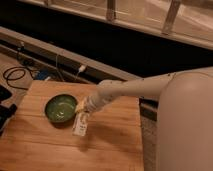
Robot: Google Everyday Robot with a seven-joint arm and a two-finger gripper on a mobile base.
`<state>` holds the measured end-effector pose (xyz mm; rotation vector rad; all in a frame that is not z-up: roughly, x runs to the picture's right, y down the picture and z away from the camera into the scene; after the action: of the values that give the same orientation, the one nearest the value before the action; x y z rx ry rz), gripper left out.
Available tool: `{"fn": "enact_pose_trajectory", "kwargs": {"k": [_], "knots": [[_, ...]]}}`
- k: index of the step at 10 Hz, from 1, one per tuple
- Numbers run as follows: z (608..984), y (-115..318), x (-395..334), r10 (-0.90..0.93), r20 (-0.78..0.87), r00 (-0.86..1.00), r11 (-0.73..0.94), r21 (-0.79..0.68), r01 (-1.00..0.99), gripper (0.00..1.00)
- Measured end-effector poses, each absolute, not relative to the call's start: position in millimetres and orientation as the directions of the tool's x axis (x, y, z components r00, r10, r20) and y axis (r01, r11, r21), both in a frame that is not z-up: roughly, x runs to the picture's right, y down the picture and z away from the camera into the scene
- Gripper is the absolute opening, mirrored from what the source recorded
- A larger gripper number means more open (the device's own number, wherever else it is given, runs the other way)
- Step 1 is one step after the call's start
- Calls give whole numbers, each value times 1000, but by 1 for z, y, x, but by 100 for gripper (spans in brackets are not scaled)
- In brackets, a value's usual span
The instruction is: Place the bottle in the ceramic bowl
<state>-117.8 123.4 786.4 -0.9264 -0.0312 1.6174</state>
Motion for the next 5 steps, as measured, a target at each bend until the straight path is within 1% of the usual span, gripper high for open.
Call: {"fn": "enact_pose_trajectory", "kwargs": {"k": [5], "knots": [[787,122,-117,844,-535,27,-288,-495,-820,0]]}}
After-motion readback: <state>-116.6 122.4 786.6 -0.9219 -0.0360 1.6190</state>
